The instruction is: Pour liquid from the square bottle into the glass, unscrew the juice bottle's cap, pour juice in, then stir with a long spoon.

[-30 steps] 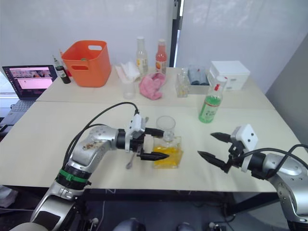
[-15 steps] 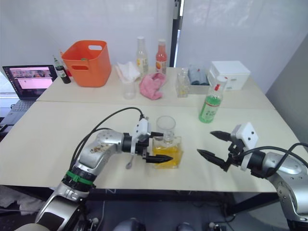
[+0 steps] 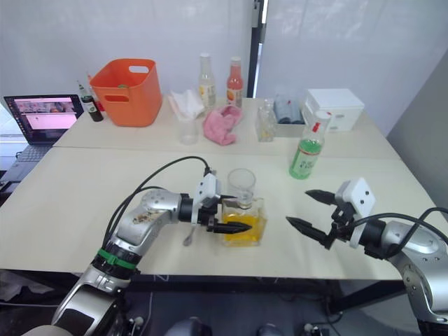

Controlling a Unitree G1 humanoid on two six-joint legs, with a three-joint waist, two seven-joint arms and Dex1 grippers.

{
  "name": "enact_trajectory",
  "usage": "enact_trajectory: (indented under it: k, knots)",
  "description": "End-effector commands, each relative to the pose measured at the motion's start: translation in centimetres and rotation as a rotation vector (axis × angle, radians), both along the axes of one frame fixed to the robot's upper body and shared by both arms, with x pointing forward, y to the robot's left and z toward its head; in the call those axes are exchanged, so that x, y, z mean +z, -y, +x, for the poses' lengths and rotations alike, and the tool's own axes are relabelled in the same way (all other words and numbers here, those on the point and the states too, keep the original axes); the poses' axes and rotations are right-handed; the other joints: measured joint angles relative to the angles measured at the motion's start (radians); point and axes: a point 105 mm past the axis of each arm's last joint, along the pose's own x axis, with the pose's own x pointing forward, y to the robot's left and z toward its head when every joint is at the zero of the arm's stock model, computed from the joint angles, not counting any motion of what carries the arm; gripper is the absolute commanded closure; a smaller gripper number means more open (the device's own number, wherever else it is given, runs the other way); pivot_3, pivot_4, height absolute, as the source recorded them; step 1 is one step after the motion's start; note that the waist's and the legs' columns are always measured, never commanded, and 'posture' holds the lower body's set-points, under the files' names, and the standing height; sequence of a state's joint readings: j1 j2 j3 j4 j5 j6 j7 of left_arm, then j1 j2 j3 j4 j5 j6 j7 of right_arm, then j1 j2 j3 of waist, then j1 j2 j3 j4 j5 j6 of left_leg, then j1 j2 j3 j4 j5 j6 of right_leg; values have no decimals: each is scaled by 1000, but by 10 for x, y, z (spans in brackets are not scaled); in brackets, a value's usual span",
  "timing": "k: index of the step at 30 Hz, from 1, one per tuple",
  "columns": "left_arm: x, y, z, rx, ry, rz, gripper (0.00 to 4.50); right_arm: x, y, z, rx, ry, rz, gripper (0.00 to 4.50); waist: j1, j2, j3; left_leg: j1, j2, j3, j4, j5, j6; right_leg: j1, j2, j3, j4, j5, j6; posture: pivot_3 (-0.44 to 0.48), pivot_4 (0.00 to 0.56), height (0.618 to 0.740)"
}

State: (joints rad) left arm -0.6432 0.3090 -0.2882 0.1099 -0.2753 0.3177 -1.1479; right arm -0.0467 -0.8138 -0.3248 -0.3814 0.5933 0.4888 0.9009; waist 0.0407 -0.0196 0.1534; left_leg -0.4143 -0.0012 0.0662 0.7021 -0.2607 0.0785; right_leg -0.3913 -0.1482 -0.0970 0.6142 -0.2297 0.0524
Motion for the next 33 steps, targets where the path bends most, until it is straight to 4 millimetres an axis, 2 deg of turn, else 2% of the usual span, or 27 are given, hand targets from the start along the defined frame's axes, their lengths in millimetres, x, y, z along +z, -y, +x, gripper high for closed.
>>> enact_trajectory:
  k: [1, 3, 8, 13, 18, 24, 27, 33]
  knots:
    - [-3, 3, -4, -21, 23, -5, 1660, 11, -9, -3, 38, 40, -13, 0, 0, 0, 0, 0, 0, 0, 0, 0, 0, 0, 0, 0, 0, 0, 0, 0, 150, 740]
    - [-4, 3, -4, -21, 27, -9, 1660, 12, -13, -4, 51, 39, -16, 0, 0, 0, 0, 0, 0, 0, 0, 0, 0, 0, 0, 0, 0, 0, 0, 0, 150, 740]
    - [-6, 1, -4, -28, 38, -1, 1660, 21, -47, -8, 187, 18, -46, 0, -1, 1, 0, 0, 0, 0, 0, 0, 1, 0, 0, 0, 0, 0, 0, 0, 150, 740]
    - [-6, 2, -5, -36, 40, 1, 1660, 28, -70, -6, 249, 16, -42, 0, 0, 1, 0, 0, 0, -1, 0, -1, 1, 0, 0, 0, 0, 0, 0, 0, 150, 740]
    - [-6, 3, -6, -42, 44, 4, 1660, 23, -77, 1, 265, 5, -50, 0, 1, 1, 0, 0, 0, -1, 0, -1, 1, 0, 0, 0, 0, 0, 0, 0, 150, 740]
    - [-5, 3, -5, -40, 45, 4, 1660, 27, -85, 4, 293, 11, 1, 0, 0, 1, 0, 0, 0, 0, 0, -1, 1, 0, 0, 0, 0, 0, 0, 0, 150, 740]
    - [-4, 3, -5, -41, 45, 4, 1660, 27, -86, 6, 294, 12, 5, 794, 0, 1, 0, 0, 0, 0, 0, -1, 1, 0, 0, 0, 0, 0, 0, 0, 150, 740]
    - [-5, 2, -6, -40, 43, 5, 1660, 28, -90, 7, 302, 17, 21, 2802, -2, 1, 0, 0, 0, 0, 0, -1, 1, 0, 0, 0, 0, 0, 0, 0, 150, 740]
